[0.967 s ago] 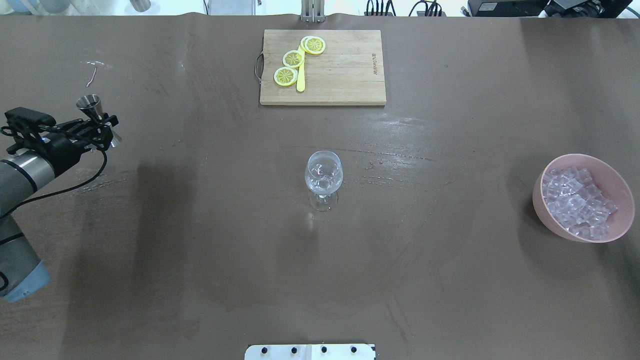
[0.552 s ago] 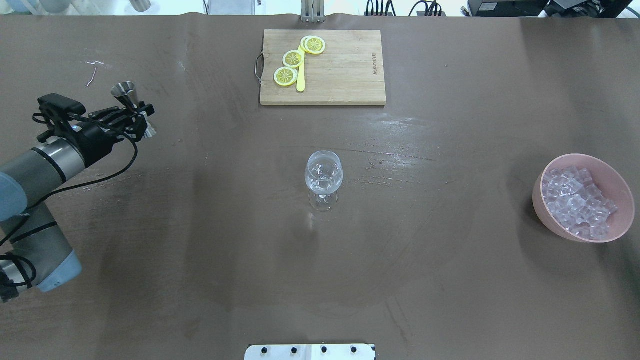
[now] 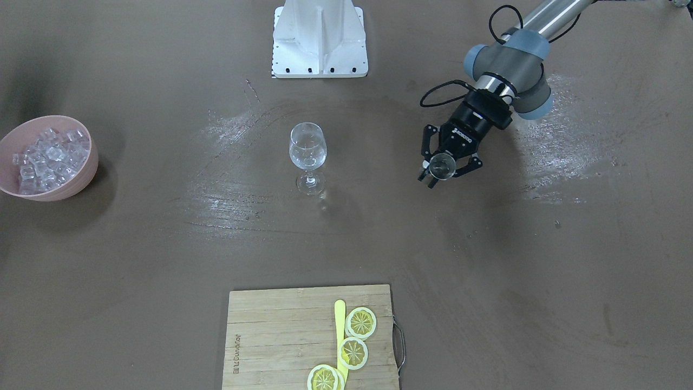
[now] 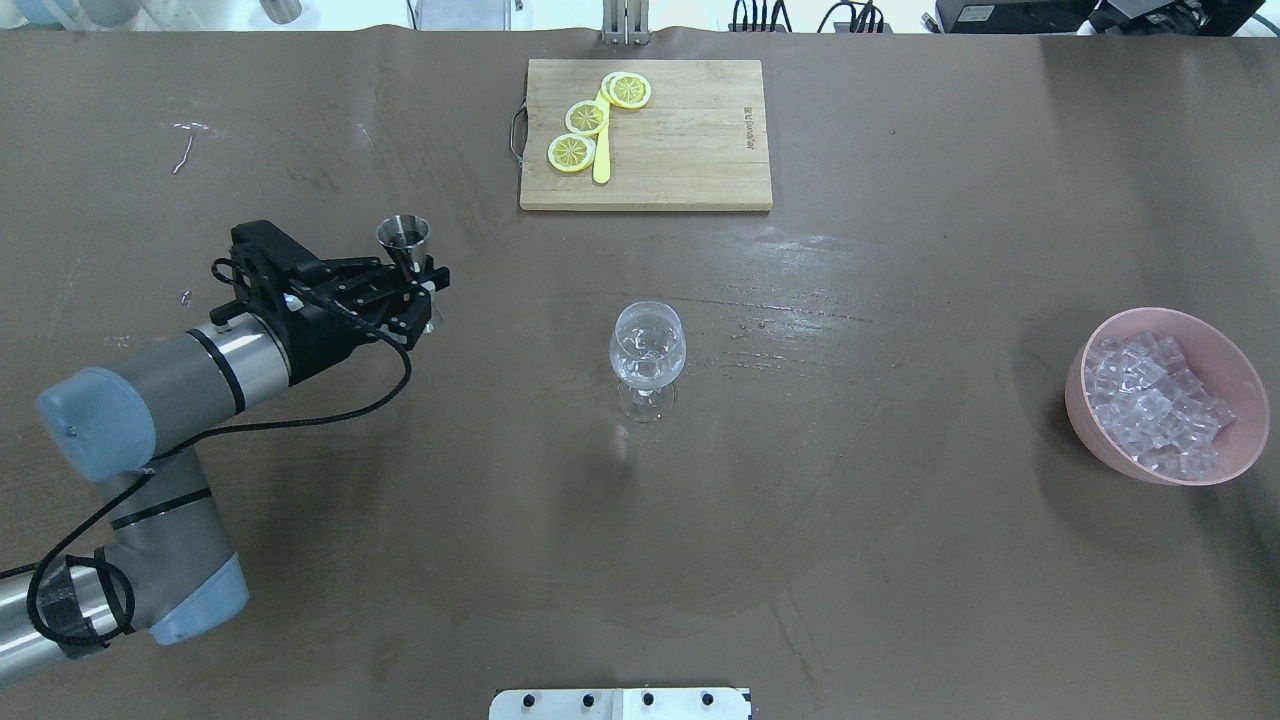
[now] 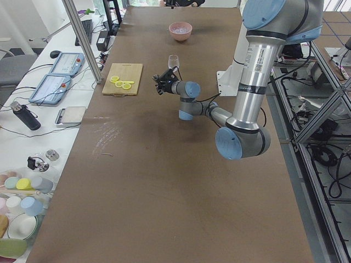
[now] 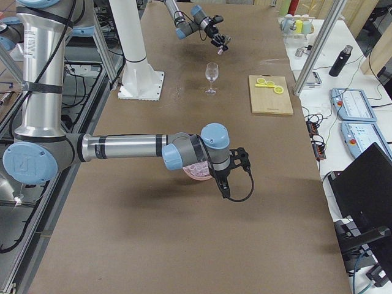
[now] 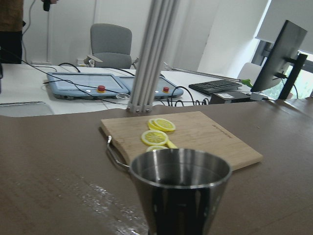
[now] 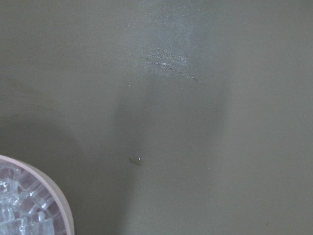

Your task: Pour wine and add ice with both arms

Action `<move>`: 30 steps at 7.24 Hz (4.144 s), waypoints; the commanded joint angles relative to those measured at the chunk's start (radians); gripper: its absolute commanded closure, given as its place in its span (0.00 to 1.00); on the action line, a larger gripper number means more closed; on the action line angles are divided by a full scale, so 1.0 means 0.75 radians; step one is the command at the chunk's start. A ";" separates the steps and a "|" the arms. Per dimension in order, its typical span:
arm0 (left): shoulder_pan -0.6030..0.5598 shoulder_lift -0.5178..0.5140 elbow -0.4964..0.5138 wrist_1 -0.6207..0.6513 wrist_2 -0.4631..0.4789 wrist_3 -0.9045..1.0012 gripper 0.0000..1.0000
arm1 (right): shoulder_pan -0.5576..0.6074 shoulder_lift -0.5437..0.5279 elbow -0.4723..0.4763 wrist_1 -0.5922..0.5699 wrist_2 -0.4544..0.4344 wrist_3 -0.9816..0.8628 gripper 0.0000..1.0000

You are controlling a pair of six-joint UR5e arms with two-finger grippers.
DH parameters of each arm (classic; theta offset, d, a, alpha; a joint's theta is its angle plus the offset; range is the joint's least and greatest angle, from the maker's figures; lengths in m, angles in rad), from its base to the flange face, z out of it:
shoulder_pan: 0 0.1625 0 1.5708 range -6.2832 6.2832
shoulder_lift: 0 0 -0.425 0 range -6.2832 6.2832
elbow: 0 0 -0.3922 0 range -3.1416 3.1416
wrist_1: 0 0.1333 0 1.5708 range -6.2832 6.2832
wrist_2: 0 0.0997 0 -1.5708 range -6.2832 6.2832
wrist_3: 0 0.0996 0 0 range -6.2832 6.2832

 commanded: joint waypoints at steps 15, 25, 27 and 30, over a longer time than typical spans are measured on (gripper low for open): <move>0.060 -0.555 -0.404 1.736 -0.274 0.540 1.00 | 0.000 0.017 -0.022 -0.002 0.010 0.084 0.00; 0.121 -0.730 -0.383 2.153 -0.082 0.583 1.00 | -0.002 0.035 -0.051 -0.002 0.010 0.086 0.00; 0.135 -0.737 -0.383 2.197 -0.051 0.583 1.00 | -0.002 0.037 -0.053 -0.004 0.010 0.086 0.00; 0.146 -0.863 -0.371 2.419 -0.012 0.600 1.00 | -0.002 0.037 -0.055 -0.004 0.010 0.086 0.00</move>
